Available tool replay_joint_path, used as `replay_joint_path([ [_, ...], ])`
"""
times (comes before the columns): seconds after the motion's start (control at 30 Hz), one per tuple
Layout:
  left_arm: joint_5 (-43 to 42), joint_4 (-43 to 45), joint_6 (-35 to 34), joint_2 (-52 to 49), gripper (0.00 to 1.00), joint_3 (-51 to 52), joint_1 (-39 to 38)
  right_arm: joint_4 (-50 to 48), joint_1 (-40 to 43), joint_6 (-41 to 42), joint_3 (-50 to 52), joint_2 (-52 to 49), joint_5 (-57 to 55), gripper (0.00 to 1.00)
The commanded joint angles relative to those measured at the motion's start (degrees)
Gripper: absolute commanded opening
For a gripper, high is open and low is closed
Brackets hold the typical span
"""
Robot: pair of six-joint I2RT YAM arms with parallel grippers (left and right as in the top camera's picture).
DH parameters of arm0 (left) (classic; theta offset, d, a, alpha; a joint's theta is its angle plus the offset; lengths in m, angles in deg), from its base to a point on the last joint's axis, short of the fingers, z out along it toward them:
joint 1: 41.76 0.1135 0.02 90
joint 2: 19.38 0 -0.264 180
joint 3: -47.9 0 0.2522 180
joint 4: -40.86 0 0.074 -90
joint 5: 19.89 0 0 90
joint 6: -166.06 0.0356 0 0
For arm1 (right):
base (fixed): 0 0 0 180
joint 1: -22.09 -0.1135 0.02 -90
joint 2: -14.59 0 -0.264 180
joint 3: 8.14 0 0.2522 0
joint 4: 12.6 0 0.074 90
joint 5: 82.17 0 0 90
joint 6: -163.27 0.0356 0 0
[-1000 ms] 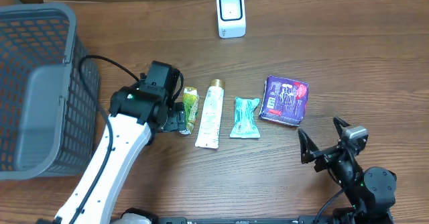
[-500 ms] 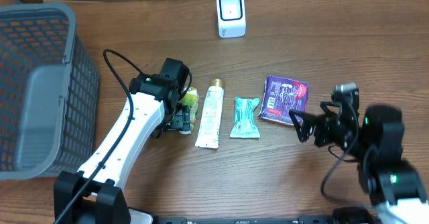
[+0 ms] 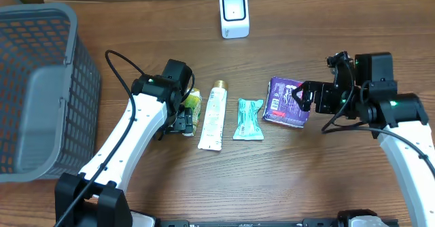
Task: Scan the item barcode
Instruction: 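Reach the right gripper toward the purple pack's right edge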
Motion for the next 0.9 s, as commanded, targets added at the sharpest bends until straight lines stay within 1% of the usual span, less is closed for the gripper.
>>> replay_joint_path([
  [0.0,0.9,2.3,-1.4,-0.5,0.99,0.2,0.0,0.4,3.2,5.2,-1.1,0.0,-3.2,0.99],
  [0.07,0.7,11.1,-1.7,-0.5,0.99,0.2,0.0,1.5,4.8,5.6,-1.1,0.0,-3.0,0.99],
  [0.13,0.6,22.6,-1.7,-0.5,1.00,0.2,0.0,5.3,7.9,6.0,-1.1,0.0,-3.0,1.00],
  [0.23,0.6,28.5,-1.7,-0.5,1.00,0.2,0.0,6.4,8.8,6.0,-1.0,-0.2,-3.0,1.00],
  [0.4,0.3,29.4,-1.7,-0.5,1.00,0.2,-0.1,5.2,8.8,5.9,-0.8,-1.7,-2.8,1.00],
  [0.43,-0.3,29.4,-1.5,-0.5,1.00,0.2,-0.1,5.0,8.8,5.0,-0.8,-2.1,-2.3,1.00],
  [0.47,1.6,29.6,0.7,0.0,1.00,-0.4,0.0,4.6,8.8,3.4,-0.8,-2.9,-0.7,1.00],
  [0.53,2.1,28.7,0.7,1.9,1.00,-2.3,0.4,4.4,8.8,2.1,-0.8,-4.0,0.6,1.00],
  [0.57,2.2,28.4,0.8,3.7,1.00,-3.3,0.4,4.0,8.8,1.5,-0.8,-4.8,1.4,1.00],
  [0.6,3.2,28.5,1.6,8.1,1.00,-4.1,0.4,3.0,8.8,1.3,-0.8,-6.2,2.2,1.00],
  [0.73,6.0,27.0,4.4,19.1,1.00,-3.9,0.4,1.2,8.8,0.4,-0.8,-10.1,3.5,1.00],
  [0.87,9.9,23.9,5.7,28.9,1.00,-0.7,0.4,-1.1,8.8,-3.0,-0.8,-14.9,5.4,1.00],
])
